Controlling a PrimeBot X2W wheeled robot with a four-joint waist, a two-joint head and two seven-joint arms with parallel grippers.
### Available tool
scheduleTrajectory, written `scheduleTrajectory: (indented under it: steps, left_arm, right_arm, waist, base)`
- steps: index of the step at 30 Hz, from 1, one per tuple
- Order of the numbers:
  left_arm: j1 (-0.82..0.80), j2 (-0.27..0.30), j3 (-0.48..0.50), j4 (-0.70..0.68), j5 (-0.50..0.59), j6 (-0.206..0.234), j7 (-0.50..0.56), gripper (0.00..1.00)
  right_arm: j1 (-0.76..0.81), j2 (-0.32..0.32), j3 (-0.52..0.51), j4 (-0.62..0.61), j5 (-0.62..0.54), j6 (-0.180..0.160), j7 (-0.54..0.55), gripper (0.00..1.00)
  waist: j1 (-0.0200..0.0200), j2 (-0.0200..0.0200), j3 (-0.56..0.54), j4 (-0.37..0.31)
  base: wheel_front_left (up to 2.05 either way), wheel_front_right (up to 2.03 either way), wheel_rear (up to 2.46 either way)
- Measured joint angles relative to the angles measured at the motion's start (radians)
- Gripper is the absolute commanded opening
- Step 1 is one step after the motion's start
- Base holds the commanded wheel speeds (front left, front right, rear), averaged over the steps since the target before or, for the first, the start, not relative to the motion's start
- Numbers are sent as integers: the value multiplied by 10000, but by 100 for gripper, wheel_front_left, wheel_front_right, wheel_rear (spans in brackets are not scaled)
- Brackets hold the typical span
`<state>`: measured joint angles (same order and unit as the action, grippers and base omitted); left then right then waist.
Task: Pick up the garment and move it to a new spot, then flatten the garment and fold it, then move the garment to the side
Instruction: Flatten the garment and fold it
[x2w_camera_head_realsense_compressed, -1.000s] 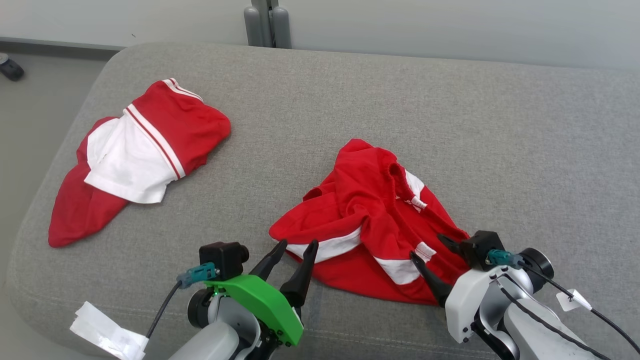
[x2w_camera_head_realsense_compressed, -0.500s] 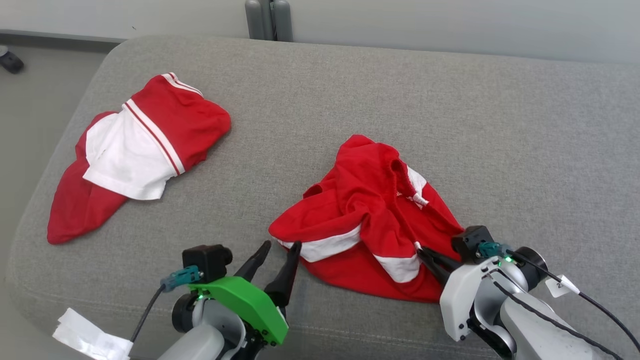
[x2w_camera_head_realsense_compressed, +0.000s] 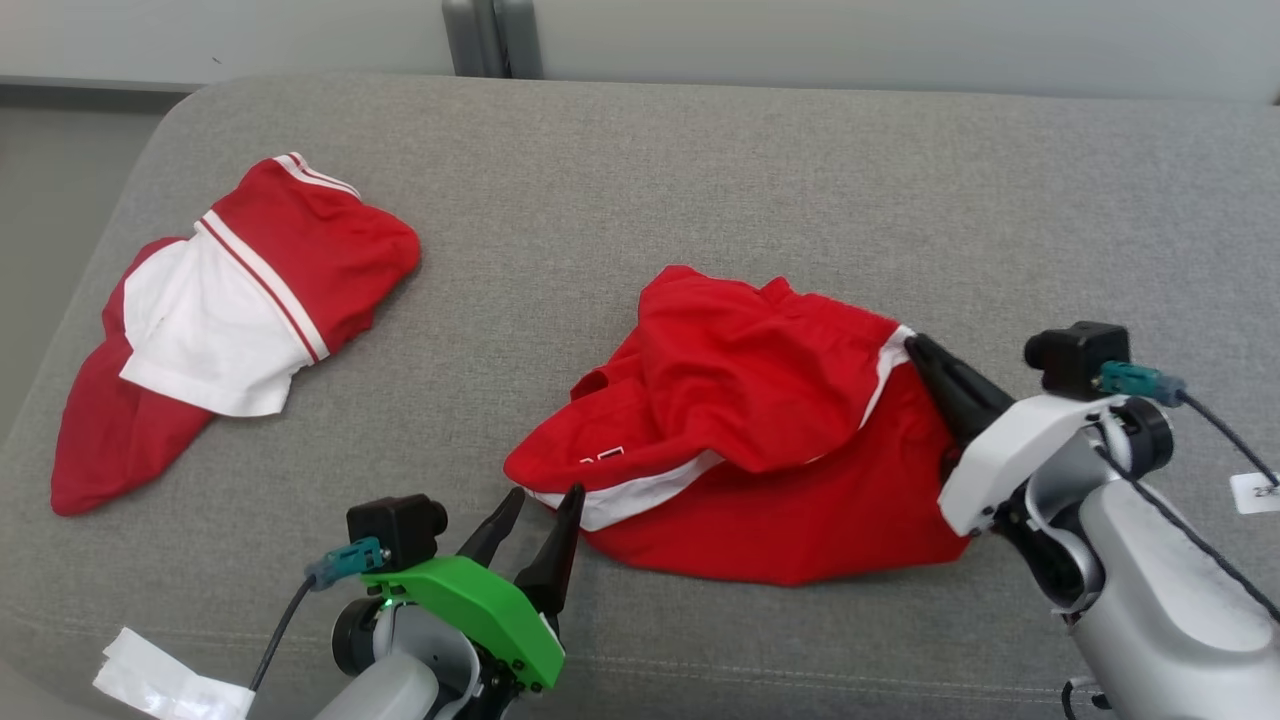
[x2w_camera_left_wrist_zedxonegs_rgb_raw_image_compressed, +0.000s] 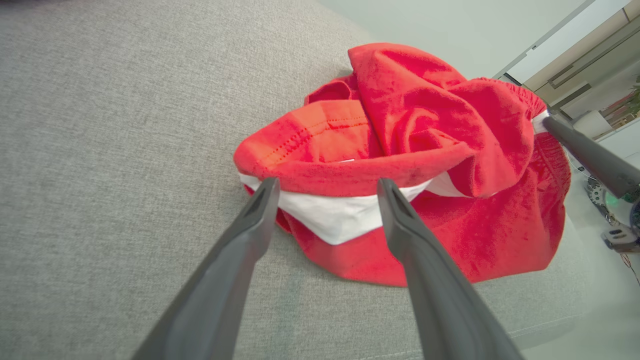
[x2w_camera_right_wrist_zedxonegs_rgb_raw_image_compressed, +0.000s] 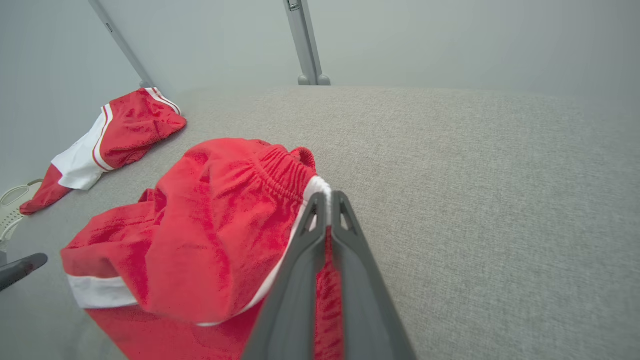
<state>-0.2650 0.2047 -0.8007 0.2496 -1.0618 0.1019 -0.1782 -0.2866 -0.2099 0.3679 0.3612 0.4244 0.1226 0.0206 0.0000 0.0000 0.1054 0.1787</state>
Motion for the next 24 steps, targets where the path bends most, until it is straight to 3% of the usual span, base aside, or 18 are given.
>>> scheduleTrajectory:
  steps: [11,16,24]
  left_arm:
    - [0,-44,-102,13,0,0,2,100]
    - [-3,-121,-384,19,4,-21,56,100]
    - [-6,-414,-1795,33,33,-1060,1043,100]
  right_arm:
    - [-131,-665,-2013,67,888,-815,-291,0]
    - [-115,-750,-2080,151,980,-819,-291,0]
    - [89,-635,-1843,171,1093,-788,-288,0]
  waist:
    - [0,0,187,-463]
    - [0,0,285,-651]
    - [0,0,390,-775]
  base:
    - [0,0,0]
    - [0,0,0]
    - [0,0,0]
